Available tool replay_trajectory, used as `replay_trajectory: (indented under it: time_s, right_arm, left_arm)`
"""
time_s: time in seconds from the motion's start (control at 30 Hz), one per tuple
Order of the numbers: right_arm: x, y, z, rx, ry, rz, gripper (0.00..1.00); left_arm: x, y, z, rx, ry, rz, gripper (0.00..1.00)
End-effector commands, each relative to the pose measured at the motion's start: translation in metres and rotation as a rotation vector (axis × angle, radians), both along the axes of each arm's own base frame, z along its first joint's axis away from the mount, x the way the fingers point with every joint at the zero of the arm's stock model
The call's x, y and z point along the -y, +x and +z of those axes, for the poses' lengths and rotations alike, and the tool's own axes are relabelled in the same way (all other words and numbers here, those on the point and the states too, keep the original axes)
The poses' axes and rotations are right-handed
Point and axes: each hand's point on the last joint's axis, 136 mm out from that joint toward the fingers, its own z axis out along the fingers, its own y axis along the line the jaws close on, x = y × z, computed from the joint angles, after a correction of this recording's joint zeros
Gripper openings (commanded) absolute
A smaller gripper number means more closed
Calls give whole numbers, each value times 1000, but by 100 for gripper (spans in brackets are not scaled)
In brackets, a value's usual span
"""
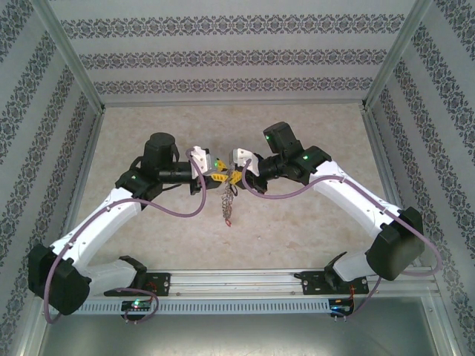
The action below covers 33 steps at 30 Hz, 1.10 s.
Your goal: Put the keys on the keyring
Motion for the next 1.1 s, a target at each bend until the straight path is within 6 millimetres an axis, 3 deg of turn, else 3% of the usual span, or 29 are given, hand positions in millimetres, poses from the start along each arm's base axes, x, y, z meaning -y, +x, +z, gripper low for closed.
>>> replay_trajectory:
  time_s: [0.0, 0.3, 0.4, 0.57, 1.07]
  right_arm:
    - [-3, -5, 20, 37, 38, 39, 0]
    - [-3, -3, 23, 43, 44, 20, 0]
    - [-3, -4, 26, 40, 56, 27, 0]
    - [-5, -7, 28, 45, 60, 41, 0]
    - [-8, -8, 33, 54, 74, 42, 0]
  left_arm:
    - [6, -14, -12, -28, 63, -73, 27]
    - [6, -9, -21, -13, 108, -34, 27]
    - [5, -2, -24, -15, 119, 9, 21]
    - [3, 6, -21, 2, 116, 53, 20]
    - [10, -1, -22, -36, 120, -9, 18]
